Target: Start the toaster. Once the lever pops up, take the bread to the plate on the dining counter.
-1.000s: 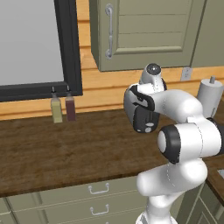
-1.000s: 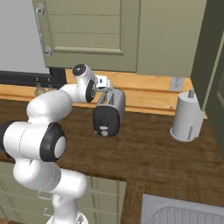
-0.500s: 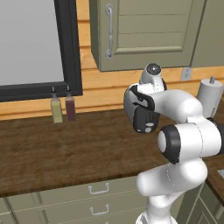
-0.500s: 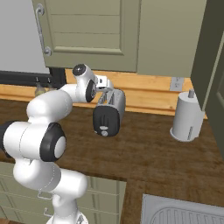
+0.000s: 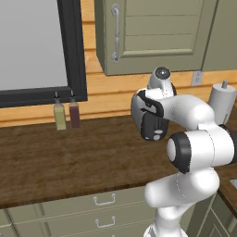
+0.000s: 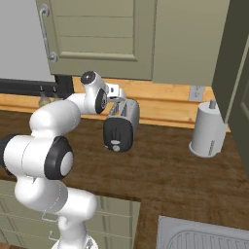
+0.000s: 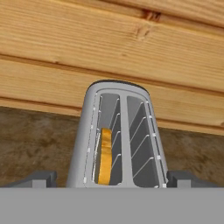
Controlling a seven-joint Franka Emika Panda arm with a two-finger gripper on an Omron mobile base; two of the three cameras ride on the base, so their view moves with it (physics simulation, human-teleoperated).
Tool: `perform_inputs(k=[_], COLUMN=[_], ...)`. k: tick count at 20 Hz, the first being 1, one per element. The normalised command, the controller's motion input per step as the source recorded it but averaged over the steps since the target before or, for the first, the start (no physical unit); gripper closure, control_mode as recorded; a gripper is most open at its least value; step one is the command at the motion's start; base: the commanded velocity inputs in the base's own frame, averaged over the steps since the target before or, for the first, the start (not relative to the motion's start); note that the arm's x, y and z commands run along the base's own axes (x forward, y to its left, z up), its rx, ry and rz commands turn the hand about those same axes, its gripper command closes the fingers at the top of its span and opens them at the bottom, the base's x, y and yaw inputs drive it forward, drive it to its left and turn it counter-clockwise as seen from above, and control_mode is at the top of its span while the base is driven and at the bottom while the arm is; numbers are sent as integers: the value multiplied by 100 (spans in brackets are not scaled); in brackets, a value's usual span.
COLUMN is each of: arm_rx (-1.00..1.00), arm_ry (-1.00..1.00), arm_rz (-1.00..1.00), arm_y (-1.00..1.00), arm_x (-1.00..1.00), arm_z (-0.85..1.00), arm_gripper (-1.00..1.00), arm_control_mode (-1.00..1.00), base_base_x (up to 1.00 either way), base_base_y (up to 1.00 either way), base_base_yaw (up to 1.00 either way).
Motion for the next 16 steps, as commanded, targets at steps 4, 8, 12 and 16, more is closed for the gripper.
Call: perform_inputs(k=[4,8,12,16], arm_rx=[0,0,0,0], arm_ry=[0,0,0,0], arm_rz=[0,0,0,0], arm_y=[0,0,0,0], arm_x=[0,0,0,0], arm_z=[0,0,0,0], arm_gripper=[-100,-100,-100,-100], arm_control_mode=[-100,-100,-100,-100], base_base_x=[0,0,0,0], base_base_y=[0,0,0,0], base_base_yaw=[0,0,0,0])
